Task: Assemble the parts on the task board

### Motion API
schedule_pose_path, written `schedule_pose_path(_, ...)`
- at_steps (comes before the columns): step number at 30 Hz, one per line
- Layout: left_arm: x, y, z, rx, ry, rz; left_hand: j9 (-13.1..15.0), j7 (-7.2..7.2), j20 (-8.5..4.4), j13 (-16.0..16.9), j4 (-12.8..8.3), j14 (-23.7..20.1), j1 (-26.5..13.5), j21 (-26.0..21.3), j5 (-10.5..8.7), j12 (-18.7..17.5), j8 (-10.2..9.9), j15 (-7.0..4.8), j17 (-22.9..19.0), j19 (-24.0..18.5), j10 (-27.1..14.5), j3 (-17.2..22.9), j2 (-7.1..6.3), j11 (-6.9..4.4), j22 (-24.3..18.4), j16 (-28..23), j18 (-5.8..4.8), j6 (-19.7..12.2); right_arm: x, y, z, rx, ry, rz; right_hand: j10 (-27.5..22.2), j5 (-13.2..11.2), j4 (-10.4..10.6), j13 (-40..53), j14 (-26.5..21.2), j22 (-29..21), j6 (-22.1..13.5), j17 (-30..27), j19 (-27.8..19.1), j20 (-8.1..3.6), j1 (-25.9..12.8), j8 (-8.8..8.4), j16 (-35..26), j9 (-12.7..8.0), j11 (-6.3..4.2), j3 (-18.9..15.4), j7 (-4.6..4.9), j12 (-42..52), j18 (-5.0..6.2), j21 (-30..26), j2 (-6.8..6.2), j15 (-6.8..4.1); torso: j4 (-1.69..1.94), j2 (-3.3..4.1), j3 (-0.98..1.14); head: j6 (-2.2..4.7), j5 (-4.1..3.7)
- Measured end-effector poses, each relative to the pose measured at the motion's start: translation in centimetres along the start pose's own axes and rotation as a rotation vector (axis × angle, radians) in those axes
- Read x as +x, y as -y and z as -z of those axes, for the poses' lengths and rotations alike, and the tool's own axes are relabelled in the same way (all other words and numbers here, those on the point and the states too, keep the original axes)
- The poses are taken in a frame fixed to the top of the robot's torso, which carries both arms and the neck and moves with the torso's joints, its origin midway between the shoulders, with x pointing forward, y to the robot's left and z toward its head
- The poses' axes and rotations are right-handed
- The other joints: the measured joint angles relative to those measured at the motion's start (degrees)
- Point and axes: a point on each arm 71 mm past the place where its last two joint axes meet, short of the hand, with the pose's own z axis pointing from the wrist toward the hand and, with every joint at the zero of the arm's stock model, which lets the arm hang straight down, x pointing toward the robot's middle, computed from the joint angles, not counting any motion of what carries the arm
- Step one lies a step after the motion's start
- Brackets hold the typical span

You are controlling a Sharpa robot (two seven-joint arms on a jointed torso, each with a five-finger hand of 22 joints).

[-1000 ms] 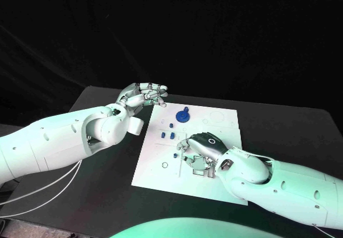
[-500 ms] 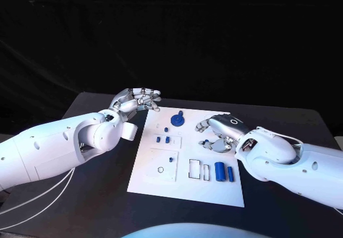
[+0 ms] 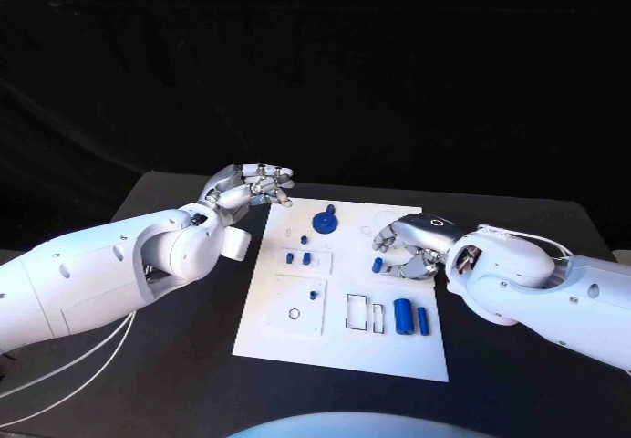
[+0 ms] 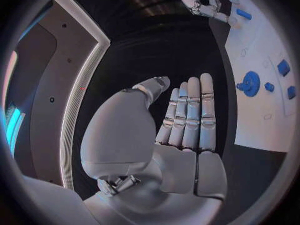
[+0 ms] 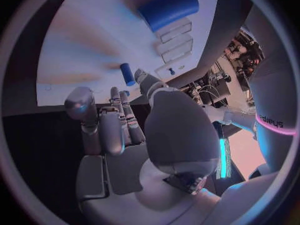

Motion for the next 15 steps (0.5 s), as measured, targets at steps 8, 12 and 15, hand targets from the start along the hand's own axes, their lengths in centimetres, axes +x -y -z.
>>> schedule_pose_path(8, 0.0, 0.0, 0.0, 0.0, -0.001, 0.0, 0.0, 0.0, 0.0, 0.0, 0.0, 0.0, 0.0, 0.0, 0.0, 0.0, 0.0, 0.0, 0.0, 0.0, 0.0, 0.0, 0.0, 0.0, 0.0, 0.0, 0.0, 0.0, 0.6, -0.1, -0.5, -0.001, -0.031, -0.005, 2.5, -0.3, 0.2, -0.3, 0.0, 0.8, 0.6, -0.2, 1.2, -0.33, 1.4, 0.0, 0.0, -0.3, -0.5, 0.9, 0.12, 1.3, 0.0, 1.3, 1.37, 0.0, 0.08, 0.05, -0.01, -0.05, -0.01)
schedule_pose_path(12, -0.1, 0.0, 0.0, -0.001, 0.0, 0.0, 0.0, 0.0, 0.0, 0.0, 0.0, 0.0, 0.0, 0.0, 0.0, 0.0, 0.0, 0.0, 0.0, 0.0, 0.0, 0.0, 0.0, 0.0, 0.0, 0.0, 0.0, 0.0, 0.9, -0.1, -0.7, -0.002, -0.037, -0.009, 5.1, -2.3, 0.8, -0.6, 0.0, 1.6, 2.0, 0.4, 2.2, -0.69, 2.0, 0.0, 0.0, -0.6, -0.62, 3.7, 0.05, 1.5, -0.01, 2.7, 1.97, 0.0, 0.08, 0.08, -0.02, -0.12, 0.03)
schedule_pose_path(15, -0.1, 0.0, 0.1, -0.001, 0.0, 0.0, 0.0, 0.0, 0.0, 0.0, 0.0, 0.0, 0.0, 0.0, 0.0, 0.0, 0.0, 0.0, 0.0, 0.0, 0.0, 0.0, 0.0, 0.0, 0.0, 0.0, 0.0, 0.0, 1.1, -0.3, -0.8, -0.007, -0.039, -0.014, 6.6, -3.0, 1.1, -0.6, 0.0, 2.2, 2.8, 1.0, 2.6, -0.71, 2.2, 0.0, 0.3, -0.7, -0.79, 5.7, -0.01, 1.5, -0.01, 3.6, 2.21, 0.0, 0.08, 0.08, -0.02, -0.18, 0.12)
